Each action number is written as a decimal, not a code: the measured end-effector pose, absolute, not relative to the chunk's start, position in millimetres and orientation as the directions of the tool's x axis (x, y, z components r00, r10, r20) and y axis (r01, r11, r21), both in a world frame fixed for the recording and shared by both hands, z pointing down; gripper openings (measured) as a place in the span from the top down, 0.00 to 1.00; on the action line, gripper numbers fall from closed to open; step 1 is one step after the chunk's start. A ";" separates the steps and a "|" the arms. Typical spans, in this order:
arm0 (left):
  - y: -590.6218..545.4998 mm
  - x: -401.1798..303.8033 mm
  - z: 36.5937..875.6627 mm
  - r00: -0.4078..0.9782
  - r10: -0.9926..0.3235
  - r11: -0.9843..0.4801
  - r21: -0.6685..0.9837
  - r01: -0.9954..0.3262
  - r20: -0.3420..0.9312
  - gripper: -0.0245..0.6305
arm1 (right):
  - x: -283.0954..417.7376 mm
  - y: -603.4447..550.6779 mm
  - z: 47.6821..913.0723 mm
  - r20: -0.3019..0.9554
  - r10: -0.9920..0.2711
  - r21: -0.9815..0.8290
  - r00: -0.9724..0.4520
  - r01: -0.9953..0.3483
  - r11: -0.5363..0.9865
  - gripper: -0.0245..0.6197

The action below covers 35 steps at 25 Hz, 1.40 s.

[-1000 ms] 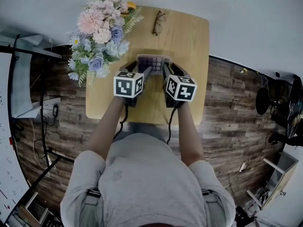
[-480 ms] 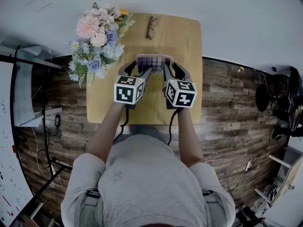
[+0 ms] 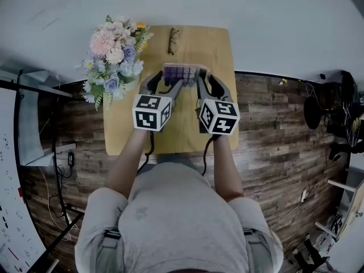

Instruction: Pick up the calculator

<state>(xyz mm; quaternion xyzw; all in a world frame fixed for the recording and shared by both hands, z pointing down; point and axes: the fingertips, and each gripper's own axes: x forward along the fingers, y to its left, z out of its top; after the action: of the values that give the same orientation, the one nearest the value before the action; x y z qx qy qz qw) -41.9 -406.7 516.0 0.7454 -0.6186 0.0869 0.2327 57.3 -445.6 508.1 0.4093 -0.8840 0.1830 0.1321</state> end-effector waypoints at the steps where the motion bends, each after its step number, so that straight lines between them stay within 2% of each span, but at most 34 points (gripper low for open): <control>1: -407.5 -41.1 510.4 0.221 -0.887 -0.134 0.234 -0.963 0.406 0.52 | 58.5 -445.3 502.3 0.371 -0.685 -0.210 -0.627 -0.775 0.596 0.77; 17: -399.7 -29.8 422.7 0.257 -0.940 -0.223 0.165 -0.961 0.226 0.52 | 74.8 -422.8 408.9 0.190 -0.803 -0.086 -0.565 -0.824 0.560 0.77; 35: -356.9 -19.8 339.1 0.356 -0.932 -0.349 0.089 -0.933 0.067 0.54 | 88.6 -364.4 326.0 0.016 -0.889 -0.011 -0.458 -0.889 0.458 0.77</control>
<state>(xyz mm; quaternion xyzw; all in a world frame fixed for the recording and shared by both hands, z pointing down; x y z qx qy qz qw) -19.8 -356.9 339.1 0.8214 -0.5676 0.0023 0.0560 88.6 -364.4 326.0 0.5206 -0.8537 0.0086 0.0039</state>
